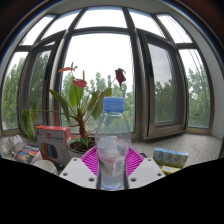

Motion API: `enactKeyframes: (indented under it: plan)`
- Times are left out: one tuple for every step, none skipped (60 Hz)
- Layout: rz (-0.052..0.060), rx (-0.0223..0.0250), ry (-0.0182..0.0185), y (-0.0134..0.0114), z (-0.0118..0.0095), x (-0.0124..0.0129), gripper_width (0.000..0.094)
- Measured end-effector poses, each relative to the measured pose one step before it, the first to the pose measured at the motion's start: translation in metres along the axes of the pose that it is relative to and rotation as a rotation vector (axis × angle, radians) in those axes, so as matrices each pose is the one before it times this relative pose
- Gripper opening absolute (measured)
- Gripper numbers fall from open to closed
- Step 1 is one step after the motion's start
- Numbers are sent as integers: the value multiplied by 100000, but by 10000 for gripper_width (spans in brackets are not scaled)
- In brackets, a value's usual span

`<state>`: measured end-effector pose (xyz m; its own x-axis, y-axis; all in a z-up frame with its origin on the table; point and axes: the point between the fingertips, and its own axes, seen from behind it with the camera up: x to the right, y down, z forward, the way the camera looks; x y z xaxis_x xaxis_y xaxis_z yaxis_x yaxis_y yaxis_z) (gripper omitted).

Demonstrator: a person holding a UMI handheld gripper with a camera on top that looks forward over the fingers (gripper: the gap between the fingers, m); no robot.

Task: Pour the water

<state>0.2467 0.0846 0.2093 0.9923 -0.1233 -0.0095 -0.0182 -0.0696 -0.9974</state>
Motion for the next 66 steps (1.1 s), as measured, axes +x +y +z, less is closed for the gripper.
enactKeyframes:
  plan:
    - [-254,-1439,-85,996,224,157,299]
    - [-392,-1365,120,996,233,212,300]
    - [-271,-1222,152,1044,191,-68,300]
    - [-140,-1189,-90,1152,219,-116,300]
    - [-277,-1026,-265,778,204,20,300]
    - [-42,-902,-354,734,218,8,300]
    - [178,-901,-307,709,220,-26,300]
    - [175,-924,-231,714,213,-13,300]
    - [126,-869,-193,680,220,13,300]
    - [268,-1357,-46,563,136,-1,301]
    - [177,-917,-121,698,161,-55,301]
    - [371,-825,-158,831,52,-146,301]
    - [33,-855,-71,649,148,0,300]
    - [-167,-883,54,619,125,33,300]
    - [-323,-1125,70,709,110,-15,302]
    - [-388,952,-599,-574,-189,-264,302]
    - [-821,4069,296,-346,58,58,302]
    - [-1345,-889,425,592,3,41,302]
    - [-612,694,-393,-342,-223,-213,304]
    - [-277,134,-270,-143,147,115,314]
    - [-418,-393,591,238,-149,-34,332]
    - [-60,507,324,-97,15,-34,355]
    - [-27,227,212,-26,37,-37,373]
    - [-194,-343,255,71,24,1,391]
    - [-237,-130,182,-6,36,-2,412]
    - [-168,-447,306,41,31,27,444]
    - [-180,-798,339,115,-17,33,475]
    - [-257,-932,155,114,-58,-43,498]
    - [-212,-1144,192,144,-37,28,521]
    - [-97,-1542,282,218,-84,23,549]
    - [-45,-1504,386,194,-117,64,590]
    - [140,-1384,-20,-30,-182,-6,654]
    - [20,-1144,167,70,-183,21,734]
    - [42,-979,196,49,-242,36,823]
    - [15,-794,118,-6,-256,-30,869]
    - [-146,-1019,338,79,-330,146,849]
    - [443,-753,612,-22,-358,170,834]
    - [401,-1174,800,170,-294,136,835]
    - [226,-788,798,142,-523,-69,841]
    - [107,-1054,657,99,-419,78,852]
    - [3,-1108,570,144,-469,71,858]
    - [73,-1016,361,135,-524,0,858]
    - [210,-847,506,84,-570,41,858]
    - [286,-693,640,77,-594,78,860]
    - [367,-644,594,56,-676,44,859]
    - [265,-1086,294,-64,-890,251,857]
    - [518,-307,445,143,-819,-133,857]
    - [413,-452,303,108,-772,-68,855]
    - [208,-521,365,132,-775,-10,856]
    - [33,-565,454,146,-843,10,855]
    - [53,-433,536,131,-865,22,856]
    - [81,-296,552,101,-895,26,855]
    - [-25,-441,384,-100,-868,196,854]
    - [-2,-136,586,189,-903,-26,855]
    - [-82,-264,563,176,-869,11,854]
    - [-7,-293,476,205,-875,4,855]
    - [37,-235,430,177,-869,9,854]
    - [147,-76,340,120,-884,-21,854]
    - [229,-4,288,136,-888,-28,852]
    - [174,-474,148,74,-989,127,855]
    - [329,-164,270,164,-848,-15,854]
    - [336,-162,264,205,-840,-32,853]
    - [477,-111,281,205,-822,19,853]
    - [577,-166,320,201,-834,12,854]
    - [491,-188,214,203,-820,0,853]
    - [307,-113,176,185,-786,7,853]
